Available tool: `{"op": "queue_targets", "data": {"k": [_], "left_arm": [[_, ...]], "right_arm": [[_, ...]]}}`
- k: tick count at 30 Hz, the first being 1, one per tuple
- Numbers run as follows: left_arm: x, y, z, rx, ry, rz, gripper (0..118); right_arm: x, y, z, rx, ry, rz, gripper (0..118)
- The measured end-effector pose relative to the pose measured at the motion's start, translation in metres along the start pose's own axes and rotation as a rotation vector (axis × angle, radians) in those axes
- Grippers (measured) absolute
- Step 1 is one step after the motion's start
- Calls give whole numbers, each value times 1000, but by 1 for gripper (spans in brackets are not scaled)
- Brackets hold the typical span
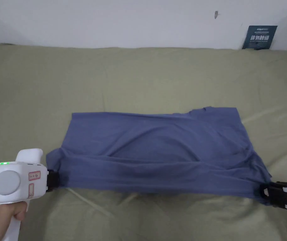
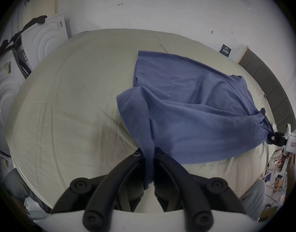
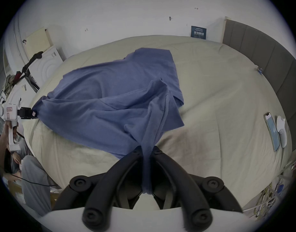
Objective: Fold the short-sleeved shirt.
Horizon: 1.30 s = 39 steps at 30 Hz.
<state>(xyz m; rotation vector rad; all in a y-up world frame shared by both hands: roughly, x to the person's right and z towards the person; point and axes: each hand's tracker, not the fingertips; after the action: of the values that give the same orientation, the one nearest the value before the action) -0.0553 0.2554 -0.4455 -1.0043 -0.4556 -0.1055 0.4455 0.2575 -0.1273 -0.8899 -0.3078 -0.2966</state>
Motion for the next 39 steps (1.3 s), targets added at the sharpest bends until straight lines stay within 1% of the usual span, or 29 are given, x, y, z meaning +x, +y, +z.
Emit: {"op": "queue_targets", "data": {"k": [4,6,7,11,16,18,19,20,21,22,23,24,25,26,27,28,29,30,32,33,34,35,36,37,39], "left_arm": [[-6,-14,20,-4,-9,-2,6],[-10,-28,33,-6,-14,1,6],[-13,-38,39,-15,-19,4,6],[-23,-78,58,-31,-14,15,6],[-31,-107,65,-44,-21,47,6],[-30,-110,64,-47,-22,54,6],[-30,-110,64,-49,-22,59,6],[-30,-110,64,-42,-26,58,7],[-30,-109,65,-37,-36,58,19],[-30,-108,66,-38,-50,62,67],[-31,-107,67,-21,-26,65,110],[-31,-106,67,-20,-24,55,118],[-31,-104,76,-3,-21,51,113],[-30,-98,84,73,-14,3,112],[-29,-98,90,70,-17,31,112],[-25,-94,97,115,-7,27,110],[-14,-86,108,160,8,7,104],[-7,-81,115,191,5,-22,95],[11,-74,131,272,4,-32,86],[8,-71,126,307,-6,-47,80],[12,-69,127,349,-9,-50,45],[18,-67,127,389,3,-52,9],[22,-65,128,435,15,-65,0],[30,-64,132,436,20,-71,0],[37,-58,131,439,15,-65,0]], "right_arm": [[-2,-15,19,1,8,11,9],[-3,-27,31,0,24,2,9],[-5,-36,36,1,33,-5,9],[-10,-68,51,-29,48,7,9],[-13,-94,53,-52,52,-5,9],[-9,-98,47,-65,55,-26,9],[-7,-98,45,-83,60,-41,10],[-6,-97,44,-91,62,-58,18],[-7,-96,46,-84,51,-66,41],[-5,-96,47,-64,9,-59,88],[-4,-94,50,-40,2,-48,112],[-3,-91,53,-27,1,-44,118],[-4,-86,61,19,2,-52,118],[-7,-81,71,59,-2,-60,118],[-9,-76,75,75,1,-59,118],[-13,-68,80,94,-16,-46,118],[-19,-61,85,132,-26,-25,118],[-28,-56,89,174,-30,-12,116],[-43,-43,98,239,13,-1,112],[-50,-39,101,283,17,9,108],[-66,-35,108,340,-9,37,63],[-78,-31,107,367,-66,69,12],[-87,-30,109,426,-81,93,0],[-93,-26,110,426,-74,117,0],[-98,-21,104,431,-57,97,0]]}}
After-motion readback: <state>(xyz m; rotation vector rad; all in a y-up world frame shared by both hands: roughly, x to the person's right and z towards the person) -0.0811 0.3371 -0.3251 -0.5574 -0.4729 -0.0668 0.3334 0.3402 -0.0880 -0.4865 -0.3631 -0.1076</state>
